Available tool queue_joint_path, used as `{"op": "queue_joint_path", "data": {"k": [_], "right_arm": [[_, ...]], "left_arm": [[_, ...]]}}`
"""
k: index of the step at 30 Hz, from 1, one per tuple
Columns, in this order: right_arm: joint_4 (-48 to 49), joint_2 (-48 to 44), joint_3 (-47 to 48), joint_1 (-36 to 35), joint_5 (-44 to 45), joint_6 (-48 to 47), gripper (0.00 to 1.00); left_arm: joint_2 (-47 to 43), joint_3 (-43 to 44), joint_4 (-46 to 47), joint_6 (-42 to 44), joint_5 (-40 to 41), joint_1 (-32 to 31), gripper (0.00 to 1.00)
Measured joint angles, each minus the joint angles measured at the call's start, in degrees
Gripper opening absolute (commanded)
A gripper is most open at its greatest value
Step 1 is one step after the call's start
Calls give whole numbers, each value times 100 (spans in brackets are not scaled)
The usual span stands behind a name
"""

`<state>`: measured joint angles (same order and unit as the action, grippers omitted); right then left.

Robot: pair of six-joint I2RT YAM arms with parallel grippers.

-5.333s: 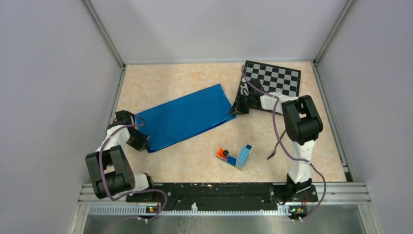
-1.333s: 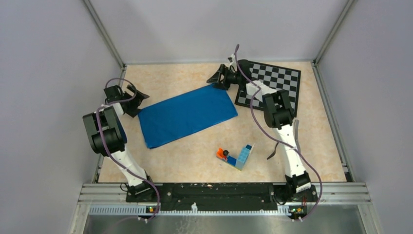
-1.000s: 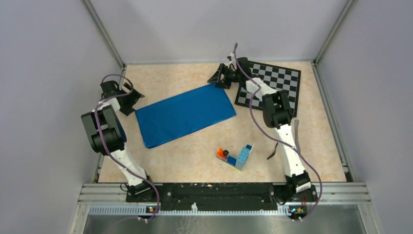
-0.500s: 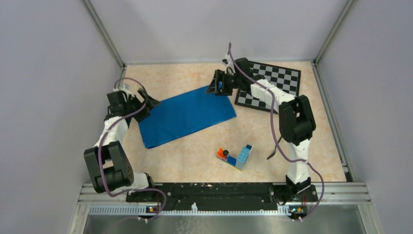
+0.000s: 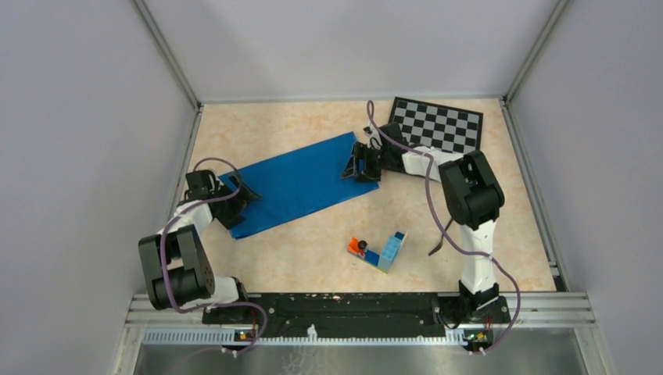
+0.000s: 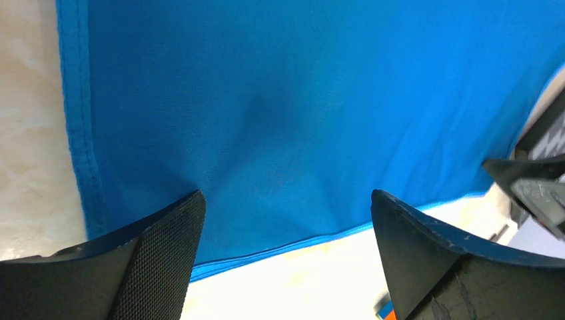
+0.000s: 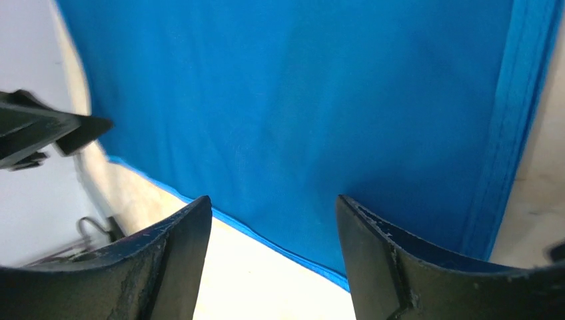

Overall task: Fold the napkin into a case and place the utensils inside
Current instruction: Smooth out the rectangle-folded napkin at the center of the board.

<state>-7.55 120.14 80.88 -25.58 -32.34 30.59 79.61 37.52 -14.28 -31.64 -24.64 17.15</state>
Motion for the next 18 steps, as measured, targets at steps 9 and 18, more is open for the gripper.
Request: {"op": "queue_joint_path", "data": {"k": [9,18], "right_arm": [[393,-455,-925,-22,7,39,67],[-1161,-1200,-1082,-610,1108,-496,71]], "left_arm": [[-437,-201,-308,-323,826,109,99],[-1340,-238,-1499,-457,1836,199,99]]}}
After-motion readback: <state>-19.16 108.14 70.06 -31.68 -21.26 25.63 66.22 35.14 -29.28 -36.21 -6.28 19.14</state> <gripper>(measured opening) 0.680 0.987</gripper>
